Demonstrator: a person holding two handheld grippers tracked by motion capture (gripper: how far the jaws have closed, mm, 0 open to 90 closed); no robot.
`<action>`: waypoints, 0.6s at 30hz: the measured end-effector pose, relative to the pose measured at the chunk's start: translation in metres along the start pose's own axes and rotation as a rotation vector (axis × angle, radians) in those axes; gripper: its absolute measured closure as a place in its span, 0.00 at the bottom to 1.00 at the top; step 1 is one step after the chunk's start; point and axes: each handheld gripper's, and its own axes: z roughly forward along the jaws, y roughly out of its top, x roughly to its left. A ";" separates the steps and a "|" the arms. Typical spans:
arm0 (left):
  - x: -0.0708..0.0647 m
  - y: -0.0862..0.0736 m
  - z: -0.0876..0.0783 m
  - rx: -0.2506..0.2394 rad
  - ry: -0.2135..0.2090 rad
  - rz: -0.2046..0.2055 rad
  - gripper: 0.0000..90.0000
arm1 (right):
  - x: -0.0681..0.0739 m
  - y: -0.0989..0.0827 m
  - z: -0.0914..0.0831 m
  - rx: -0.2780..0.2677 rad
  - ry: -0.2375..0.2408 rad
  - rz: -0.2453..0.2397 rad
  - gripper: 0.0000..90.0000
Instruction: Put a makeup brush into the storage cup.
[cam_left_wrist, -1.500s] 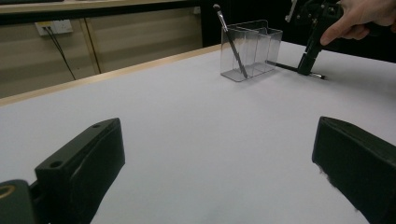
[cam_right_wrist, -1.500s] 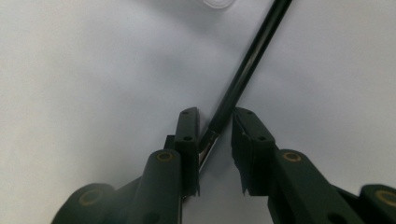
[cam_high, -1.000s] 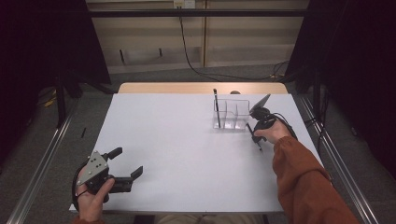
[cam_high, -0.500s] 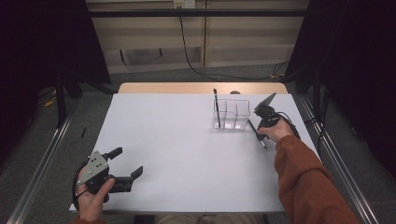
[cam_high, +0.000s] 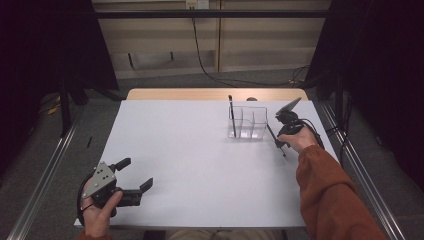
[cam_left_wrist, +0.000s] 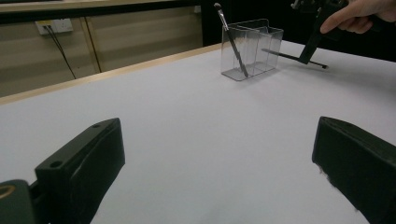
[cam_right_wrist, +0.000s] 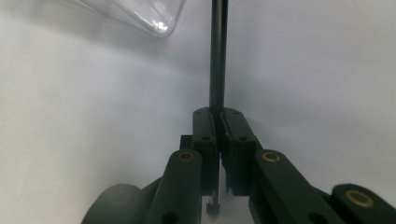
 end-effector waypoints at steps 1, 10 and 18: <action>0.000 0.000 0.000 0.000 0.000 0.000 0.03 | -0.001 0.000 -0.001 -0.006 0.005 0.001 0.94; 0.000 0.000 0.000 0.002 0.001 0.001 0.03 | -0.003 -0.004 -0.008 -0.073 0.037 0.011 0.94; 0.000 0.000 0.000 0.001 0.001 0.000 0.03 | -0.005 -0.010 -0.015 -0.130 0.059 0.016 0.94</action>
